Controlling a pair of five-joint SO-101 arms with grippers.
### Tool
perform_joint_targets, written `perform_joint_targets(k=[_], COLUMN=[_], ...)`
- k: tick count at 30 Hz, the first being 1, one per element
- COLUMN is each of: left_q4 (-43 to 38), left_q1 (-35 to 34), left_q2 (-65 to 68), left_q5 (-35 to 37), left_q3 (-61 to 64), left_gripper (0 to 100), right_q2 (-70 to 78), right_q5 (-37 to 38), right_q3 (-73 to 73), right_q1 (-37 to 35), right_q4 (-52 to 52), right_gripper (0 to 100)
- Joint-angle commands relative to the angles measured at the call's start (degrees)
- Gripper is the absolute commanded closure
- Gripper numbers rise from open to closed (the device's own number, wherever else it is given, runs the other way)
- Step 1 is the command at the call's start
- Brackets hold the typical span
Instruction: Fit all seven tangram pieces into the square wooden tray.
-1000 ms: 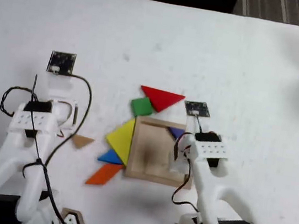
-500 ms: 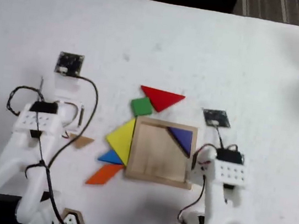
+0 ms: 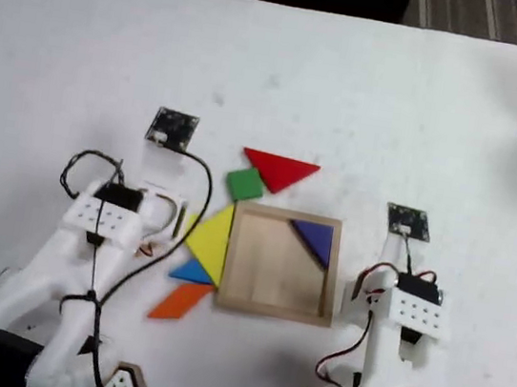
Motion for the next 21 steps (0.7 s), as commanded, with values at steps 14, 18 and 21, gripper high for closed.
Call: perform_joint_targets(k=[14, 18, 21], left_q4=[5.19, 8.62, 11.69], left_q1=[1.1, 1.01, 1.19], left_q2=[-2.77, -2.77, -2.86], left_q5=[0.97, -6.07, -10.81], left_q3=[-0.35, -0.35, -0.7], left_gripper=[76, 76, 76], right_q2=[6.37, 6.37, 6.37], right_q5=[4.13, 4.13, 4.13], right_q3=[-0.62, -0.62, -0.62], right_q1=[3.3, 3.3, 3.3], right_q4=[-4.35, -4.35, -4.35], right_gripper=[75.3, 75.3, 75.3])
